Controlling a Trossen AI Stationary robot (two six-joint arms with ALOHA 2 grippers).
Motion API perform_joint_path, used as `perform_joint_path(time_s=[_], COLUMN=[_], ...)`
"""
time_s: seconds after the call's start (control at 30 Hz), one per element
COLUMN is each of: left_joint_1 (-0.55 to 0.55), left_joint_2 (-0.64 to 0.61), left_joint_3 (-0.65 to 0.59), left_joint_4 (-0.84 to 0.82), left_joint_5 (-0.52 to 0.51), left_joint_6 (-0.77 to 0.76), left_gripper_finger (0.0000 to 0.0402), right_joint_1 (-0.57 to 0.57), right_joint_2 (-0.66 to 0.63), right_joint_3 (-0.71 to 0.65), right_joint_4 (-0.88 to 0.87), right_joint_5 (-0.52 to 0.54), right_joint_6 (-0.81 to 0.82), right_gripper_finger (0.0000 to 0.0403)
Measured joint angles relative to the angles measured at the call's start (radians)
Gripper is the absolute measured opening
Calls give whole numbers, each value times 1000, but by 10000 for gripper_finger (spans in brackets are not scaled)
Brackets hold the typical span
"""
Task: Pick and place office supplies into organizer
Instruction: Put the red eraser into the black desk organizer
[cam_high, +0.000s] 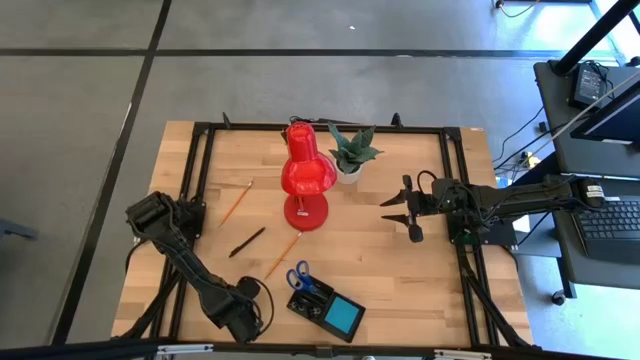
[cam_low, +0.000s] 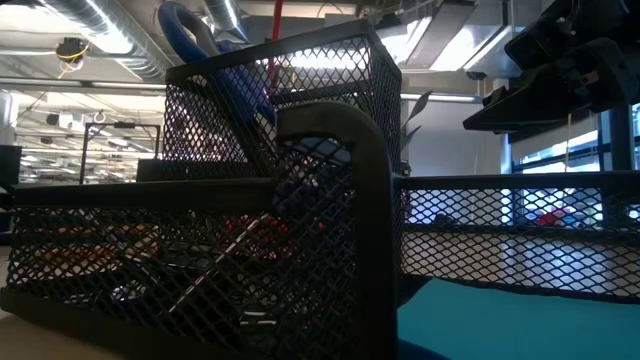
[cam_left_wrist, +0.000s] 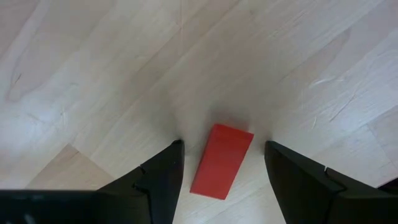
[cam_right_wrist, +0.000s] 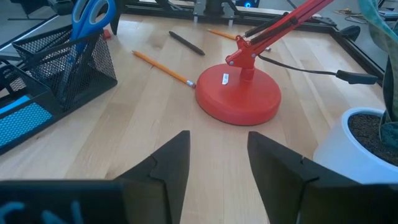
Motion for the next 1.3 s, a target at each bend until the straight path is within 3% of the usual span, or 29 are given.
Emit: perform_joint_path(time_s=[0.2, 0.67, 1.3], left_joint_1=[0, -1, -1], left_joint_2=[0, 0, -1], left_joint_3=[0, 0, 0], left_joint_4=[0, -3, -6], left_joint_5=[-3, -14, -28], left_joint_6=[1, 2, 45], left_gripper_finger=[203, 121, 79], right_joint_1=[0, 0, 0], right_joint_2=[0, 0, 0], right_joint_3=[0, 0, 0], right_joint_4=[0, 0, -15], right_joint_5=[0, 0, 0], right_joint_6=[0, -1, -3], right_gripper_finger=[165, 165, 165])
